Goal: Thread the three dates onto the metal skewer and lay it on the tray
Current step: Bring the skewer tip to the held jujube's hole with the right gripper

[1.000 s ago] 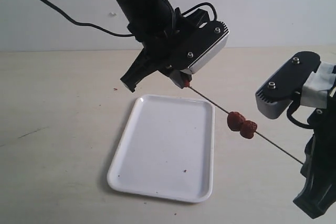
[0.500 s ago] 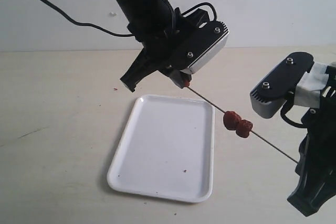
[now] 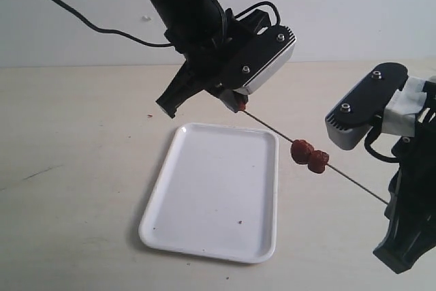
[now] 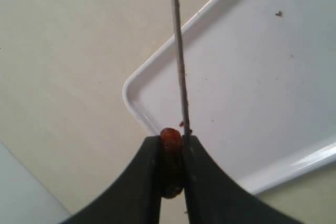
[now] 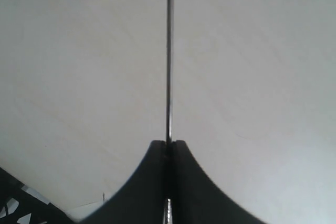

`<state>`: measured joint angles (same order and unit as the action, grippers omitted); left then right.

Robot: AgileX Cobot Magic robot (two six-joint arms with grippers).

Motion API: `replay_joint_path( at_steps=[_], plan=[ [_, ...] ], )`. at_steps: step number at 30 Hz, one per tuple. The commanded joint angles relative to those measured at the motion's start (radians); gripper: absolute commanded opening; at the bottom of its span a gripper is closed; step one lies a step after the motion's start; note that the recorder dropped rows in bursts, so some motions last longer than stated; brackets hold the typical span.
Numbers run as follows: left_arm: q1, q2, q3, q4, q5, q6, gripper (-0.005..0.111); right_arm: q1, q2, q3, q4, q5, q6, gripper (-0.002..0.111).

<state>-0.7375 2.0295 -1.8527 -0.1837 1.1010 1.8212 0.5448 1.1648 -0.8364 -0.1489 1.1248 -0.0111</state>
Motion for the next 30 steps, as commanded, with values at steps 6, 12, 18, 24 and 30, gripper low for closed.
replay_joint_path(
  at_steps=[6, 12, 18, 24, 30],
  plan=[
    [0.000, -0.011, -0.007, -0.005, 0.009, -0.005, 0.012, 0.001, -0.019, -0.008, -0.015, 0.029, 0.011, 0.000],
    [0.000, -0.011, -0.007, -0.005, 0.009, -0.005, 0.012, 0.001, -0.022, -0.008, -0.007, 0.028, 0.011, 0.000],
    [0.000, -0.011, -0.007, -0.005, 0.009, -0.005, 0.012, 0.001, -0.022, -0.008, 0.005, 0.016, 0.011, 0.000],
    [0.000, -0.011, -0.007, -0.005, 0.009, -0.005, 0.012, 0.001, -0.022, -0.008, 0.005, 0.011, 0.011, 0.000],
    [0.000, -0.011, -0.007, -0.005, 0.007, -0.005, 0.012, 0.001, -0.020, -0.008, 0.012, 0.007, -0.017, 0.000]
  ],
)
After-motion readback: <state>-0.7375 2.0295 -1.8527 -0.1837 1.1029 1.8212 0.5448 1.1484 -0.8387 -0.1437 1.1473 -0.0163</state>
